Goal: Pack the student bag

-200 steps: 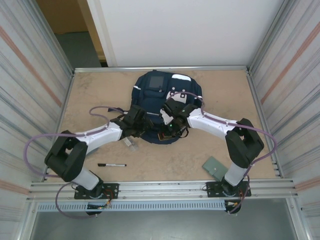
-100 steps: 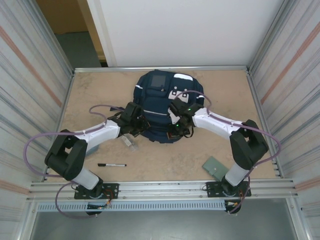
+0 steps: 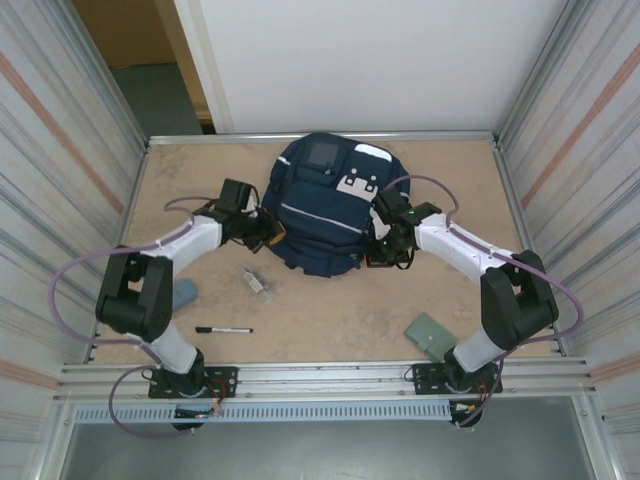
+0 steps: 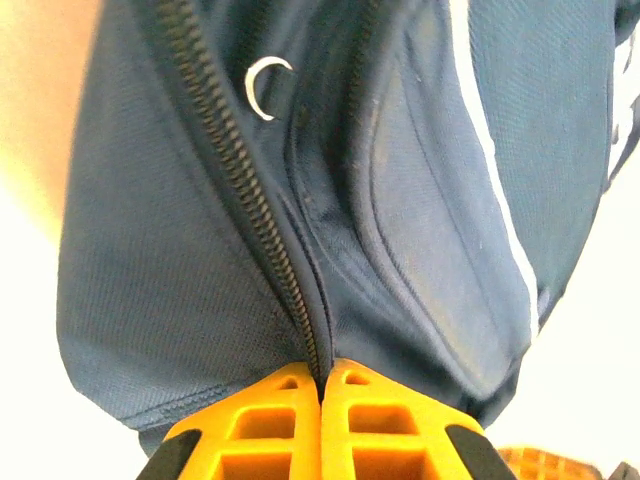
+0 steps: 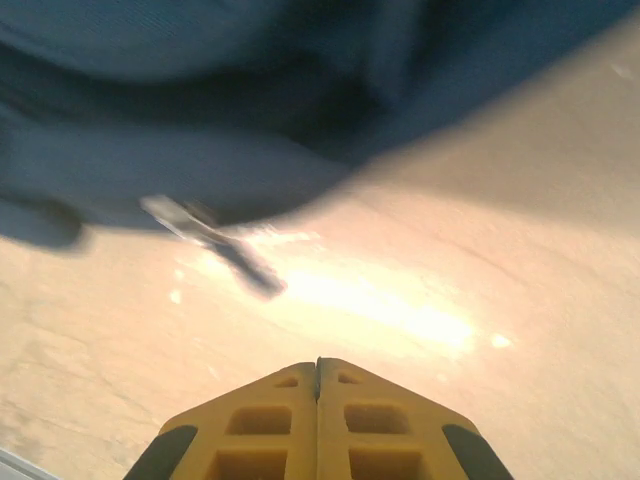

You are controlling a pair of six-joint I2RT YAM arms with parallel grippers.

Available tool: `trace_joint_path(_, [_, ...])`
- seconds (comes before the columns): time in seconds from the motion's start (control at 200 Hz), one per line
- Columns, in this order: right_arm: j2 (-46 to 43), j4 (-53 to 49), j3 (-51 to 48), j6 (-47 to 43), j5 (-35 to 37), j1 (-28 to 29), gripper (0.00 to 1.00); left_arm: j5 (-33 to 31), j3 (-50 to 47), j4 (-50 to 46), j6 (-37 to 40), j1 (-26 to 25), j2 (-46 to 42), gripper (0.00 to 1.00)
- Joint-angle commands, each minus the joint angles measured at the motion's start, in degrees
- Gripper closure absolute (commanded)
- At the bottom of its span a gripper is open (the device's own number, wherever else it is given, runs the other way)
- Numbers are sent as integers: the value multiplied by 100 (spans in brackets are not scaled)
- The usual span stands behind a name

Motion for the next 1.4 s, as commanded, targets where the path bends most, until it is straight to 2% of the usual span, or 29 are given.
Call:
trace_joint_path(0.0, [-258, -437, 39, -37, 220, 190, 100, 43, 699, -141, 352, 284, 424, 100])
trace_joint_path(0.06, [-197, -368, 131, 37, 79, 349, 100, 57, 1108, -177, 444, 289, 748, 100])
trace_joint_path(0.145, [-37, -266, 264, 162, 52, 602, 100, 592, 1652, -303, 477, 287, 1195, 100])
trace_joint_path(0.246, [174, -99, 350, 225, 96, 739, 100, 773, 1816, -517, 574, 161, 1236, 100])
trace_joint_path(0.306, [243, 40, 347, 202, 85, 732, 87, 746, 1605, -531, 574, 114, 1021, 80])
trace_joint_path(0.341, [241, 191, 287, 142, 95, 727, 82, 785, 1437, -505, 530, 118, 868, 73])
trace_joint_path(0.396, [183, 523, 102, 25, 129, 700, 78, 1014, 1117, -374, 375, 168, 616, 67])
trace_joint_path(0.466, [31, 970, -184, -183, 285, 682, 67, 1114, 731, -208, 139, 173, 207, 65])
trace_joint_path(0.516, [-94, 1175, -361, -344, 535, 684, 61, 862, 358, -90, -80, 60, -149, 64])
trace_joint_path(0.576, [-236, 1365, -574, -500, 719, 611, 58, 173, -198, 290, -516, -340, -628, 61])
trace_joint_path(0.676, [-397, 2064, -983, -710, -139, 135, 58, -702, -693, 990, -1077, -1083, -987, 59])
trace_joint_path(0.757, [-282, 2525, -1095, -725, -476, -55, 56, -1077, -610, 1049, -1134, -1382, -860, 58])
trace_joint_path(0.867, [-133, 2998, -1139, -771, -697, -39, 48, -1390, -501, 1201, -1286, -1555, -651, 58])
trace_joint_path(0.937, [-29, 3260, -1183, -863, -794, -46, 40, -1595, -252, 1014, -1185, -1598, -467, 58])
trace_joint_path(1.007, [122, 3412, -1129, -993, -852, -40, 36, -1685, -12, 886, -1114, -1630, -261, 58])
trace_joint_path(1.102, [358, 3619, -1060, -1165, -834, -46, 35, -1745, 265, 869, -1146, -1783, -30, 58])
trace_joint_path(1.288, [594, 3606, -864, -1308, -538, -99, 35, -2445, 672, 578, -1105, -2034, 357, 57])
trace_joint_path(1.393, [701, 3813, -840, -1300, -1012, -109, 36, -2746, 934, 353, -883, -1984, 563, 58])
